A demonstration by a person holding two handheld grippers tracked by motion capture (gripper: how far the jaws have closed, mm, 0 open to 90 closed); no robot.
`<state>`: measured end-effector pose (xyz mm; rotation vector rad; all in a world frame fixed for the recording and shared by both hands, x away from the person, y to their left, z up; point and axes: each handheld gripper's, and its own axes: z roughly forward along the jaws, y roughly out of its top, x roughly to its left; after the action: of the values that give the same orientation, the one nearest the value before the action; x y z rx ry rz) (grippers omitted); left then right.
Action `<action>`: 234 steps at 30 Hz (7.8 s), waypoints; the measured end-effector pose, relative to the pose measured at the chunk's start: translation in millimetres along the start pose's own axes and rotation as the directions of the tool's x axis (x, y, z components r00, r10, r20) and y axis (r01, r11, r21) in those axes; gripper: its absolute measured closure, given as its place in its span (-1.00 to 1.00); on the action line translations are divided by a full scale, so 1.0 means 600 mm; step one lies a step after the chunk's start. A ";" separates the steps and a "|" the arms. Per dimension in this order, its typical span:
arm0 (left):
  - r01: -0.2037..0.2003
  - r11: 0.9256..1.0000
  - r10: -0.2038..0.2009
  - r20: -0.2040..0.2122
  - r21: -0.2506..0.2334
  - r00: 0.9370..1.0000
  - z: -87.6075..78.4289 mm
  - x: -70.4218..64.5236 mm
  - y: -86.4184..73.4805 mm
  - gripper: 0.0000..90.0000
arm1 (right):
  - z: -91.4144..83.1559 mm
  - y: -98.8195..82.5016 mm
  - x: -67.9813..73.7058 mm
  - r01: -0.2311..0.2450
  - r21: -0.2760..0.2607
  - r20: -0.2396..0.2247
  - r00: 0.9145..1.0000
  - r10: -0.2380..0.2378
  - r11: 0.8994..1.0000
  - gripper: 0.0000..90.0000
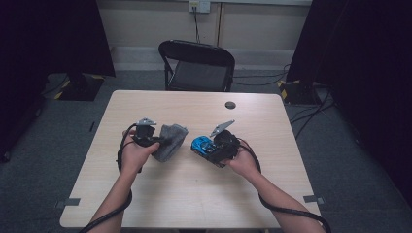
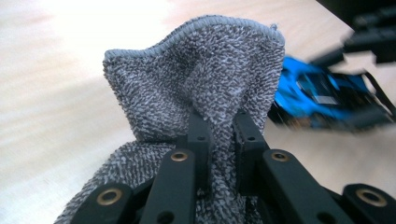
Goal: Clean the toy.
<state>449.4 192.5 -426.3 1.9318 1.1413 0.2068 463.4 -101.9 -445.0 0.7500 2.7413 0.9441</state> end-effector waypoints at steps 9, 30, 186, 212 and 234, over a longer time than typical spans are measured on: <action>0.007 1.000 -0.007 -0.012 0.003 1.000 0.040 -0.002 0.029 0.78 | -0.004 0.006 0.021 0.040 -0.007 -0.026 0.999 -0.040 0.999 -0.36; -0.036 0.997 0.031 0.079 0.066 0.996 0.081 -0.028 0.027 0.78 | 0.005 0.005 0.030 0.069 0.006 -0.038 0.997 -0.069 0.998 -0.36; -0.239 0.968 0.217 0.228 0.076 0.949 0.113 -0.160 -0.054 0.78 | -0.010 0.065 -0.017 -0.061 -0.075 0.040 0.997 0.065 0.995 -0.36; -0.114 0.992 0.115 0.001 0.059 0.993 0.029 -0.037 -0.022 0.78 | -0.045 0.062 -0.017 -0.035 -0.077 0.029 0.999 0.037 0.996 -0.36; -0.103 0.995 0.103 -0.012 0.009 0.995 0.039 -0.038 -0.001 0.78 | -0.043 0.044 -0.009 -0.029 -0.070 0.025 0.999 0.031 0.997 -0.36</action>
<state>448.1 160.8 -435.3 2.0017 1.0527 0.2706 471.7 -100.5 -408.6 0.7880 2.6673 1.0221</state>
